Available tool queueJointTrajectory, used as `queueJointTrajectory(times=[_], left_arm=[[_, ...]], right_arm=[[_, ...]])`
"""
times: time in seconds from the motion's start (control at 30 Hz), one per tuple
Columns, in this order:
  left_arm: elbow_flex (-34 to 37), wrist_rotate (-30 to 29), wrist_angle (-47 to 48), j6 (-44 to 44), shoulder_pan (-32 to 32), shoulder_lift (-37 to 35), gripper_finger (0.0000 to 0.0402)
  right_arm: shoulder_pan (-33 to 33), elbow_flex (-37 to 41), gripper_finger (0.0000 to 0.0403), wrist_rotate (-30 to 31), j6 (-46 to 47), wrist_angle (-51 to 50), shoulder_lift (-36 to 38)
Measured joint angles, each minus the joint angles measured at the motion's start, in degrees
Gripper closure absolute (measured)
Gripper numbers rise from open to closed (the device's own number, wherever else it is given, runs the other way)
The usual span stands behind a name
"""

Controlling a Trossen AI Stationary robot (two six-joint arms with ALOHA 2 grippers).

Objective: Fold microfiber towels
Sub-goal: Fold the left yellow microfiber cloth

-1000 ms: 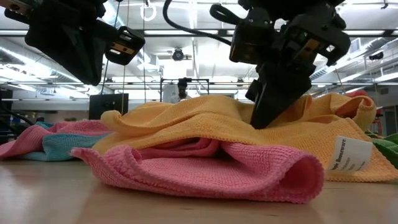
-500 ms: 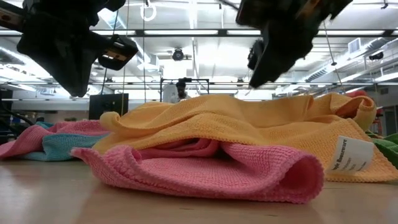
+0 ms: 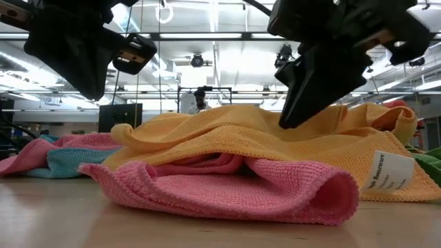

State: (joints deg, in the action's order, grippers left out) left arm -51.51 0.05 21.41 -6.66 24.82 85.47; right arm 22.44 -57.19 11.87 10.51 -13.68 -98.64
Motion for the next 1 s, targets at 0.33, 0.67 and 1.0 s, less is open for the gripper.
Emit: queueJointTrajectory(times=[0.33, 0.67, 1.0], left_arm=[[0.00, -0.01, -0.20, 0.33, 0.00, -0.04, 0.0375], [0.00, 0.00, -0.18, 0.46, 0.00, -0.09, 0.0382], [0.00, 0.00, -0.07, 0.50, 0.00, -0.09, 0.0372]], right_arm=[[-0.02, 0.90, 0.0311, 1.37, 0.25, 2.28, -1.17], [-0.17, 1.33, 0.0321, 1.41, 0.43, 2.19, -1.91], [-0.17, 1.38, 0.0396, 1.32, 0.70, 0.50, -1.85]])
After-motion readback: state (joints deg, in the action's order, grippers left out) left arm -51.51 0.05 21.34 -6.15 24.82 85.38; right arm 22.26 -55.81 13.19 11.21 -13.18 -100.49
